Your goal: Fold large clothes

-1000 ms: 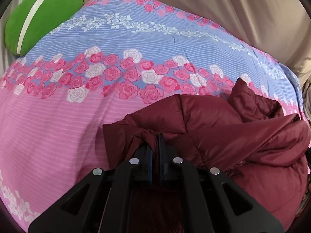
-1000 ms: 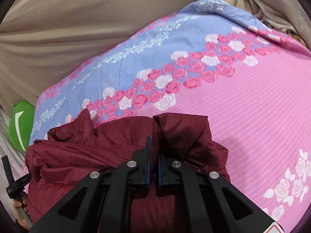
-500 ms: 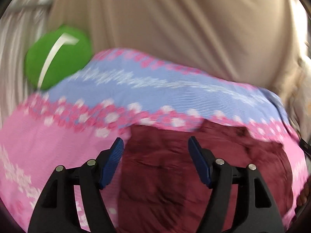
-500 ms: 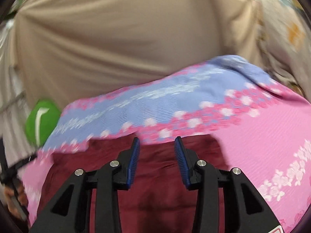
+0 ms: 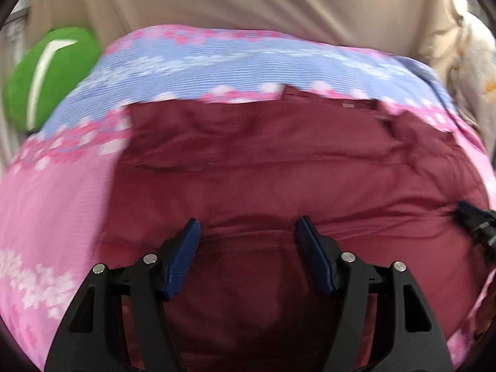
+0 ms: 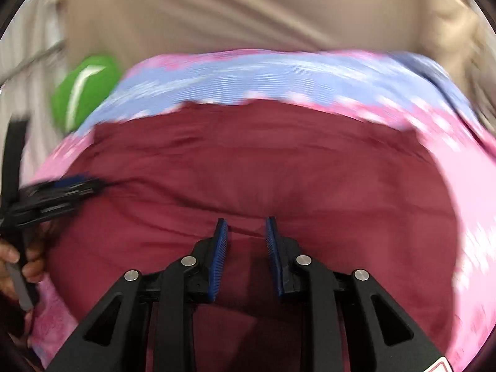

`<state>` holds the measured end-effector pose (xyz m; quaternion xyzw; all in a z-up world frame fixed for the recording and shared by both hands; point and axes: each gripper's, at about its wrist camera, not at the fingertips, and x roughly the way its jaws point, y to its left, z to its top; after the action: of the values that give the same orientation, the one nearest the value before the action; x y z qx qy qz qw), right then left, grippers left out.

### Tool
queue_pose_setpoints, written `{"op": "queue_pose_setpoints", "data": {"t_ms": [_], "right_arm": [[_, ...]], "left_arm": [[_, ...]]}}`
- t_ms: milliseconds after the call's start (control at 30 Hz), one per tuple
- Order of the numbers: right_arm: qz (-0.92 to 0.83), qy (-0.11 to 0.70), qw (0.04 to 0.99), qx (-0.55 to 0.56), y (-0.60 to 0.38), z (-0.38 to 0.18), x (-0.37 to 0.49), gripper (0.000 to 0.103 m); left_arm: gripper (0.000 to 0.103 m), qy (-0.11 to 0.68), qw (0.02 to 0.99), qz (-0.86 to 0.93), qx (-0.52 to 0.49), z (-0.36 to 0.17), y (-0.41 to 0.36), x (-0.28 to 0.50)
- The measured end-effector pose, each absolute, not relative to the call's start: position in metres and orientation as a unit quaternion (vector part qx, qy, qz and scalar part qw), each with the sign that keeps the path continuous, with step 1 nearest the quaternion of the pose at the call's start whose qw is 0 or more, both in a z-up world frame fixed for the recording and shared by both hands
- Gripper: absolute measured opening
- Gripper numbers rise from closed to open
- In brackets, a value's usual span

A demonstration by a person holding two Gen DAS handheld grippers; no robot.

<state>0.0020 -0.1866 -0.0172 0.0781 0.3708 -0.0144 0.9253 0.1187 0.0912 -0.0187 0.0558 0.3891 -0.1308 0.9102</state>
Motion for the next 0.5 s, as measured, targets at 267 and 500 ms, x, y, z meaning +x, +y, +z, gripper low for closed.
{"op": "queue_pose_setpoints", "data": {"t_ms": [267, 500], "right_arm": [[-0.208, 0.369, 0.893, 0.150, -0.305, -0.026, -0.050, 0.022], [-0.116, 0.318, 0.933, 0.123, -0.268, 0.039, -0.001, 0.024]], "left_arm": [[0.066, 0.407, 0.911, -0.063, 0.013, -0.024, 0.148, 0.132], [0.066, 0.357, 0.926, -0.123, -0.003, 0.042, 0.114, 0.151]]}}
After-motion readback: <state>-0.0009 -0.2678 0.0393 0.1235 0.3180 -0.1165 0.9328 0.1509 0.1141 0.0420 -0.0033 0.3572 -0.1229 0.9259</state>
